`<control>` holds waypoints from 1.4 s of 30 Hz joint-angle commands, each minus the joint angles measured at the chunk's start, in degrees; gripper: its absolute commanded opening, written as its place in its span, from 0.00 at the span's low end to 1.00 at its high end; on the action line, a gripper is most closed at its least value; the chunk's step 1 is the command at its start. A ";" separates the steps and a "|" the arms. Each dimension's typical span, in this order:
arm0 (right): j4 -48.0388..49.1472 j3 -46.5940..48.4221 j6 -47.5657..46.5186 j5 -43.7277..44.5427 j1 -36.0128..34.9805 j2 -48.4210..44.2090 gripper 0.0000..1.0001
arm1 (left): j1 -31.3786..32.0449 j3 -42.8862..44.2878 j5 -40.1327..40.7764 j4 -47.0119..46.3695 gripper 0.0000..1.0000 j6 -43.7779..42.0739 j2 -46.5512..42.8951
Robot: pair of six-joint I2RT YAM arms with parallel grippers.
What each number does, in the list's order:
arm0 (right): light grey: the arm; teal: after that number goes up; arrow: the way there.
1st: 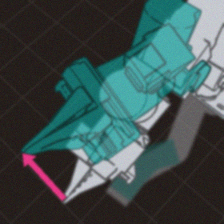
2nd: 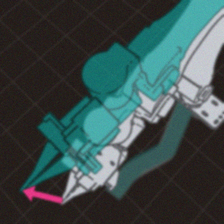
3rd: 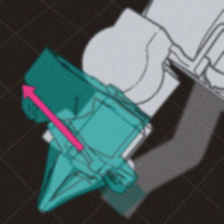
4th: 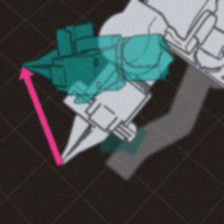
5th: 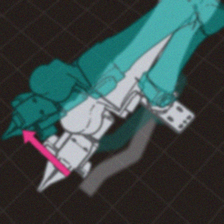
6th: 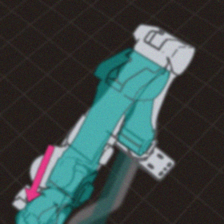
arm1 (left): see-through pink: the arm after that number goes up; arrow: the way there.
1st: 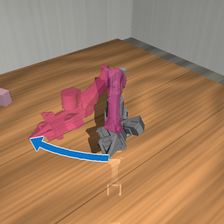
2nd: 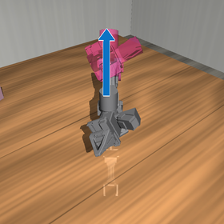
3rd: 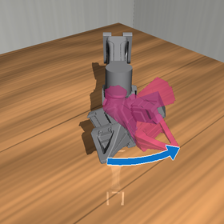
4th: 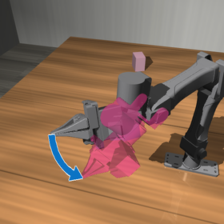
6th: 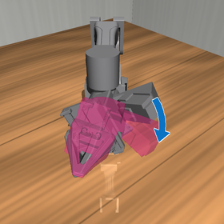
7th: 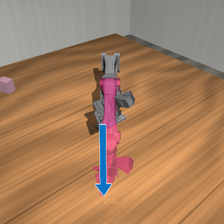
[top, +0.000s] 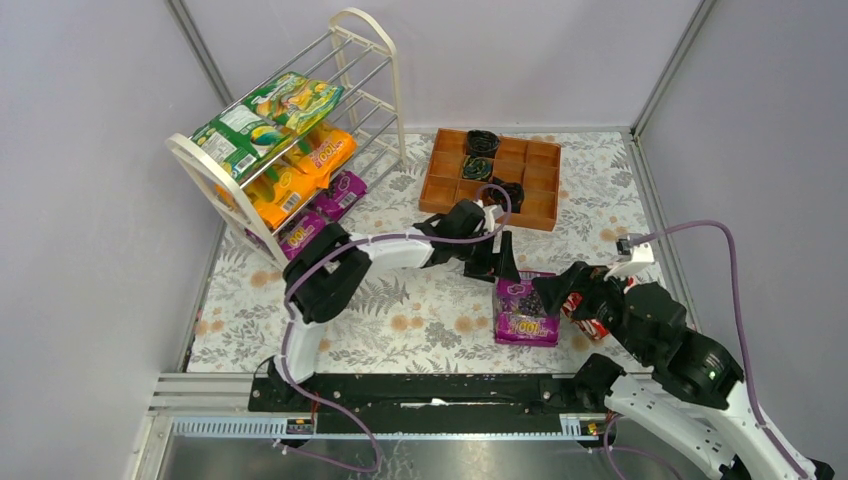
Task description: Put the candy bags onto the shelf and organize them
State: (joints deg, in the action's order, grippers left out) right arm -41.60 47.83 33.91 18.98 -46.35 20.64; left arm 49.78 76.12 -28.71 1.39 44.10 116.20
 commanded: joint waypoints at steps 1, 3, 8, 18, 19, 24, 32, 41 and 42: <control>-0.22 0.44 0.73 1.11 -0.14 -2.00 1.00 | 0.14 4.59 -0.38 1.64 0.78 -1.40 3.86; -0.14 0.33 0.72 1.26 -0.10 -2.34 1.00 | 0.27 4.24 -1.39 -0.03 0.71 -0.17 4.45; 0.29 -0.31 0.68 1.09 -0.09 -1.36 1.00 | -0.08 -3.02 -2.59 -12.11 0.43 6.66 1.37; 9.71 -6.77 5.73 -7.14 -0.08 6.54 1.00 | -8.11 -26.73 0.58 -35.18 0.04 20.99 -15.05; 11.58 -7.92 6.66 -8.21 -0.13 7.83 1.00 | -9.18 -30.59 0.97 -36.83 0.02 22.67 -17.46; 22.38 -13.74 14.14 -14.67 -0.14 16.11 1.00 | -13.56 -44.79 6.16 -43.09 0.00 29.25 -30.27; 54.28 -31.59 39.75 -21.98 -0.15 23.33 1.00 | -16.56 -57.94 12.82 -52.02 0.00 40.68 -43.55; 86.53 -42.43 42.83 -21.63 -0.10 32.96 1.00 | -16.84 -60.45 10.38 -70.76 0.00 54.67 -42.33; 91.34 -42.20 42.82 -22.63 -0.14 35.96 1.00 | -16.86 -60.21 10.43 -73.19 0.00 55.96 -41.93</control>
State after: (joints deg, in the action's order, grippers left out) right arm 26.41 4.80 74.46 -0.82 -46.35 50.63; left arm 33.21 15.00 -17.45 -50.46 90.30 74.15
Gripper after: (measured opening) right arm 0.995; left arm 0.009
